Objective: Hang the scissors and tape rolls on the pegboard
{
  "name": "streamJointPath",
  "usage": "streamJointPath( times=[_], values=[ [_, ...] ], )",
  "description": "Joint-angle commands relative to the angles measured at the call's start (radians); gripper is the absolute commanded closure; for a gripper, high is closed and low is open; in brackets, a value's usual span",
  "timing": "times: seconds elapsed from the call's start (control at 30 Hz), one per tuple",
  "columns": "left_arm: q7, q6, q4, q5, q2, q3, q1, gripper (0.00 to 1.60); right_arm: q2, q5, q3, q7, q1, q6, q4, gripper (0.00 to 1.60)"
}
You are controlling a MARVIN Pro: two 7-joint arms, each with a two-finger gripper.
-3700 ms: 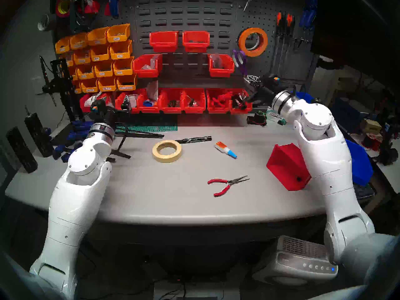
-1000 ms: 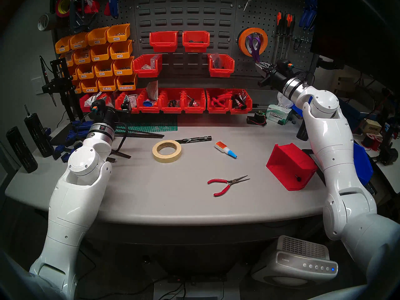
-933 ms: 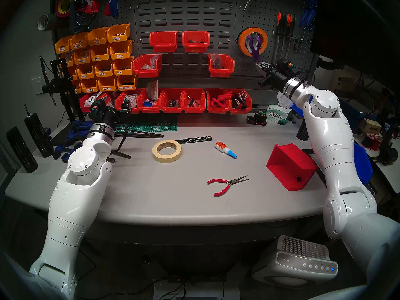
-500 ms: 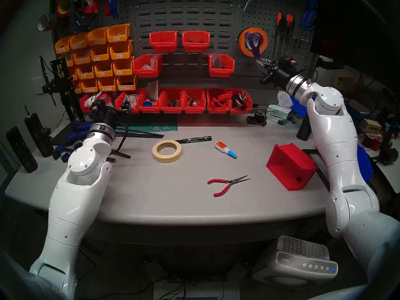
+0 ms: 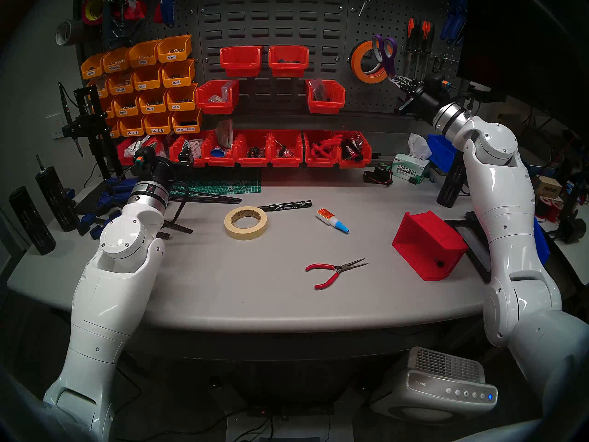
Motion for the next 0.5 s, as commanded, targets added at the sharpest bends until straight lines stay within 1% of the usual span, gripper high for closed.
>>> streamJointPath(
  times=[0.0, 0.47],
  values=[
    [0.002, -0.013, -0.029, -0.002, 0.001, -0.013, -0.030, 0.00, -0.012, 0.029, 0.019, 0.000, 0.058, 0.004, 0.005, 1.60],
    [0.003, -0.013, -0.029, -0.002, 0.001, -0.013, -0.030, 0.00, -0.027, 0.057, 0.016, 0.026, 0.068, 0.012, 0.046, 1.60]
  ],
)
